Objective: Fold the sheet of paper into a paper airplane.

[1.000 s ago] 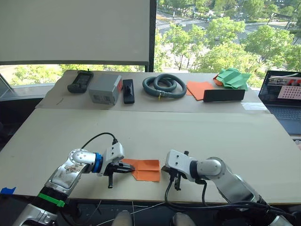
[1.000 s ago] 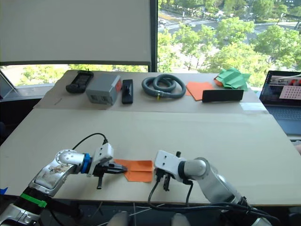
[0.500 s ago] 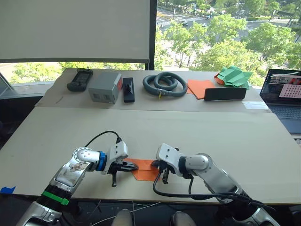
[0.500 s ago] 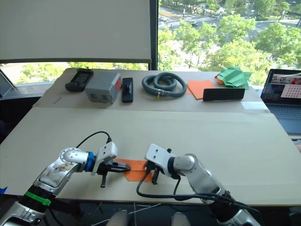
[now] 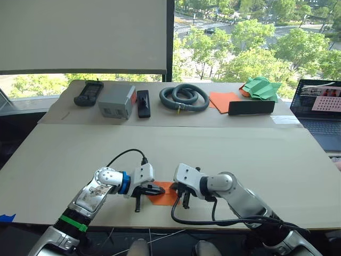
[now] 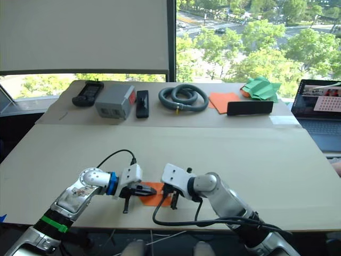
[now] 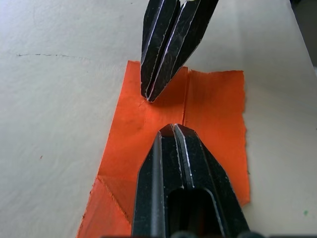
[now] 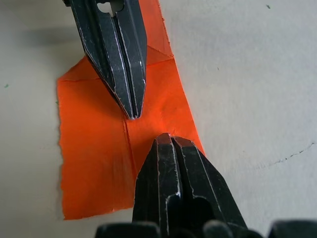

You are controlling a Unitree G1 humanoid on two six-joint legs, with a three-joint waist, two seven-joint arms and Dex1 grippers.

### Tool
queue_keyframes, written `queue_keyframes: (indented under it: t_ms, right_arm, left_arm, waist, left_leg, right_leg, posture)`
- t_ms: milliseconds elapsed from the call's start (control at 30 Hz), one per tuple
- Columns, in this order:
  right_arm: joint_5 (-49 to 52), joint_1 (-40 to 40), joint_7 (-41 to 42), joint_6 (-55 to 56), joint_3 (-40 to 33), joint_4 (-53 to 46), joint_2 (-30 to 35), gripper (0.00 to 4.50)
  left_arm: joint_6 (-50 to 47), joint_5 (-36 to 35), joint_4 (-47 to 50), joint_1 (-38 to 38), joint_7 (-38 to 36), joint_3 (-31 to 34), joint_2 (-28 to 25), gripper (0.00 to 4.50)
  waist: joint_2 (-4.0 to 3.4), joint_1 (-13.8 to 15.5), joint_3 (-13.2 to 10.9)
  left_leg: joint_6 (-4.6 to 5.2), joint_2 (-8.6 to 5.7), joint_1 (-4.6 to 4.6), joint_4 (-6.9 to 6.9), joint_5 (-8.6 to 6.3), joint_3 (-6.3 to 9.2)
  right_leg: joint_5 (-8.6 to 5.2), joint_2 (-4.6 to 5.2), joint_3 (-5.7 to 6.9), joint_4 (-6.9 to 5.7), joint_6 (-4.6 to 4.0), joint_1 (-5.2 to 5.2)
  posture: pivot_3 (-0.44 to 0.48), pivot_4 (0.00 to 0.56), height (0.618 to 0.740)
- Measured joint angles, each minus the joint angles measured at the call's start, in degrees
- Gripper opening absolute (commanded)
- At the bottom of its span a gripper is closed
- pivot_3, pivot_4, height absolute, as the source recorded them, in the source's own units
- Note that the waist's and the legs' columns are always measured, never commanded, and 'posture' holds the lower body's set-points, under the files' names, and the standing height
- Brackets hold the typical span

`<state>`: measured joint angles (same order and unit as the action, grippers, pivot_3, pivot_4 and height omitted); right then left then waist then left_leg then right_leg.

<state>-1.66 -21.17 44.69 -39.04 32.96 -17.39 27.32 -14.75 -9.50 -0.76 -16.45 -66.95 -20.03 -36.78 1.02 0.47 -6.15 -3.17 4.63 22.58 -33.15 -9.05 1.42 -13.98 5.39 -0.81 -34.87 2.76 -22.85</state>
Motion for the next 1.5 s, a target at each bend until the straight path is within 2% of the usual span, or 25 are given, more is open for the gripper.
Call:
queue_keyframes:
  t_ms: [300,600,733,833,933,1033,1067,1100,1167,1500]
  right_arm:
    - [0.1,-0.1,-0.3,-0.1,0.7,0.6,-0.9,0.03]
    - [0.1,-1.0,0.0,0.1,1.2,1.6,-1.2,0.03]
    - [0.3,-1.3,0.1,1.2,0.7,1.5,-1.4,0.03]
    - [2.1,-0.4,-0.3,0.6,-2.5,0.5,-2.0,0.03]
    - [4.7,0.2,-0.5,-1.7,-6.8,-1.9,-2.2,0.87]
    - [9.0,0.0,-0.3,-5.7,-12.0,-5.2,-2.8,1.91]
    - [10.0,-0.1,-0.2,-6.8,-13.1,-5.6,-2.7,2.19]
    - [10.8,-0.2,-0.1,-7.7,-13.6,-5.6,-2.5,2.68]
    - [11.6,-0.2,-0.1,-8.7,-13.6,-5.4,-2.2,3.24]
    - [18.4,-1.1,-1.0,-15.8,-16.9,1.0,-6.4,3.24]
  left_arm:
    - [2.6,-1.4,0.9,5.9,0.0,5.6,-6.7,0.00]
    - [1.9,-2.3,2.8,12.0,0.3,11.2,-11.5,0.00]
    - [-3.6,-5.8,5.2,12.9,1.2,14.6,-11.5,0.00]
    - [-10.4,-10.4,7.9,14.3,1.7,17.9,-11.4,0.00]
    - [-15.4,-14.6,10.6,15.1,2.4,21.4,-11.4,0.00]
    - [-18.2,-17.9,12.9,15.5,3.1,23.6,-11.2,0.00]
    - [-18.6,-18.0,13.2,15.7,3.3,23.7,-11.2,0.00]
    - [-18.9,-18.3,13.7,16.4,3.4,23.7,-11.2,0.00]
    - [-19.3,-18.9,13.9,17.0,3.4,23.7,-11.2,0.00]
    - [-21.9,-22.8,18.5,19.9,4.0,26.7,-11.3,0.00]
  waist:
    - [-0.04,-1.7,0.0]
    - [-0.33,-2.0,-0.1]
    - [-0.27,-1.9,-0.4]
    - [0.07,-1.8,-0.9]
    - [0.18,-1.4,-1.2]
    - [0.25,-0.8,-1.3]
    - [0.25,-0.7,-1.3]
    - [0.24,-0.8,-1.3]
    - [0.26,-0.9,-1.4]
    - [0.26,-1.1,-1.6]
  left_leg:
    - [-0.22,0.13,-0.73,0.31,-0.23,0.02]
    - [-0.33,0.15,-1.10,0.32,-0.62,0.01]
    - [-0.40,0.15,-1.02,0.33,-0.69,0.05]
    - [-0.40,0.16,-0.46,0.32,-0.68,0.11]
    - [-0.37,0.14,-0.21,0.24,-0.67,0.01]
    - [-0.37,0.15,-0.24,0.26,-0.67,0.02]
    - [-0.38,0.15,-0.26,0.27,-0.67,0.02]
    - [-0.38,0.15,-0.26,0.27,-0.68,0.02]
    - [-0.39,0.15,-0.25,0.26,-0.68,0.01]
    - [-0.39,0.15,-0.23,0.26,-0.68,0.02]
  right_leg:
    - [-0.05,0.02,0.07,-0.02,-0.08,0.21]
    - [-0.09,0.06,0.09,-0.01,-0.15,0.19]
    - [-0.10,0.08,0.13,0.01,-0.16,-0.10]
    - [-0.09,0.04,0.20,0.05,-0.16,-0.55]
    - [-0.06,0.00,0.11,0.02,-0.14,-0.75]
    - [-0.06,-0.05,0.11,-0.03,-0.15,-0.69]
    - [-0.06,-0.04,0.11,0.00,-0.15,-0.68]
    - [-0.06,-0.03,0.10,0.03,-0.15,-0.69]
    - [-0.06,-0.02,0.09,0.06,-0.15,-0.70]
    - [-0.06,-0.03,0.08,0.29,-0.15,-0.74]
  posture:
    - [0.000,0.150,0.704]
    - [0.000,0.150,0.704]
    - [0.000,0.150,0.704]
    - [0.000,0.150,0.704]
    - [0.000,0.150,0.704]
    - [0.000,0.150,0.704]
    - [0.000,0.150,0.704]
    - [0.000,0.150,0.704]
    - [0.000,0.150,0.704]
    - [0.000,0.150,0.704]
